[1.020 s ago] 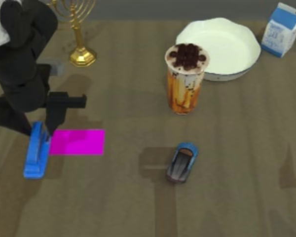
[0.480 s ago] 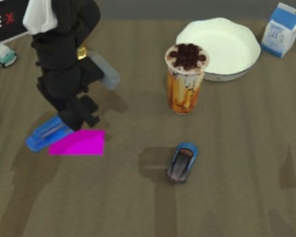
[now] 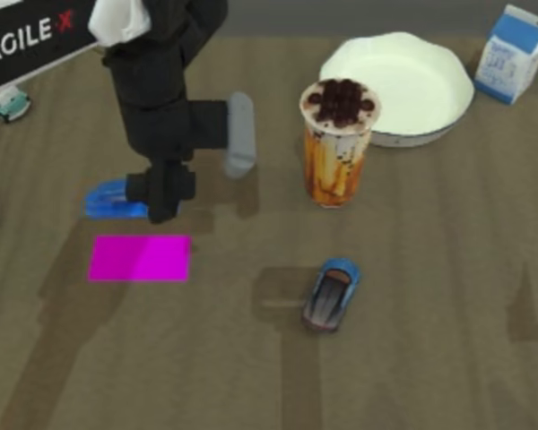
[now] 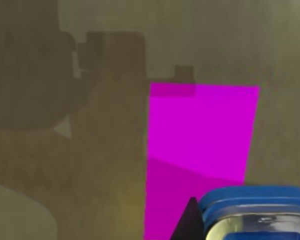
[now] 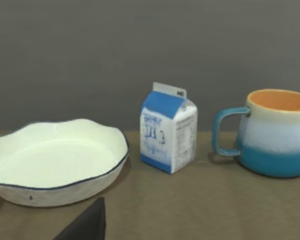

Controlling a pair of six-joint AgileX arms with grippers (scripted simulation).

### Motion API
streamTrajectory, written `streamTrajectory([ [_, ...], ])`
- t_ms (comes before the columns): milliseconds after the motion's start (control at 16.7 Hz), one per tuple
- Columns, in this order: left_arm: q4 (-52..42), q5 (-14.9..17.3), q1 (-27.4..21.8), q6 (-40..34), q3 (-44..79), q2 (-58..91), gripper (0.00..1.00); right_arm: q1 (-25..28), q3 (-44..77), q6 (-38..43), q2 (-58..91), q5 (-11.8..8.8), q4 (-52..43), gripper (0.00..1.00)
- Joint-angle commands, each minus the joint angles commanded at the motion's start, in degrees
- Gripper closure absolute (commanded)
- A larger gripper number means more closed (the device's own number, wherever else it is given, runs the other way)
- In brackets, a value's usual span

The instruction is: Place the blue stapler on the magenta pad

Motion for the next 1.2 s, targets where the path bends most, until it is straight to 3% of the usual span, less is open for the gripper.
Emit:
streamTrajectory([
  [480,1.1,-0.1,0.2,1.9,-0.5,0.0,1.0,0.0,0.0,0.0,0.0,0.0,0.0,0.0],
  [900,17.8,0.0,2.6,4.4,-13.6,3.0,1.0,0.0,0.0,0.0,0.0,0.0,0.0,0.0],
  [1200,20.9,0.0,3.0,5.1,-16.4,3.7,1.0,0.0,0.0,0.0,0.0,0.0,0.0,0.0],
])
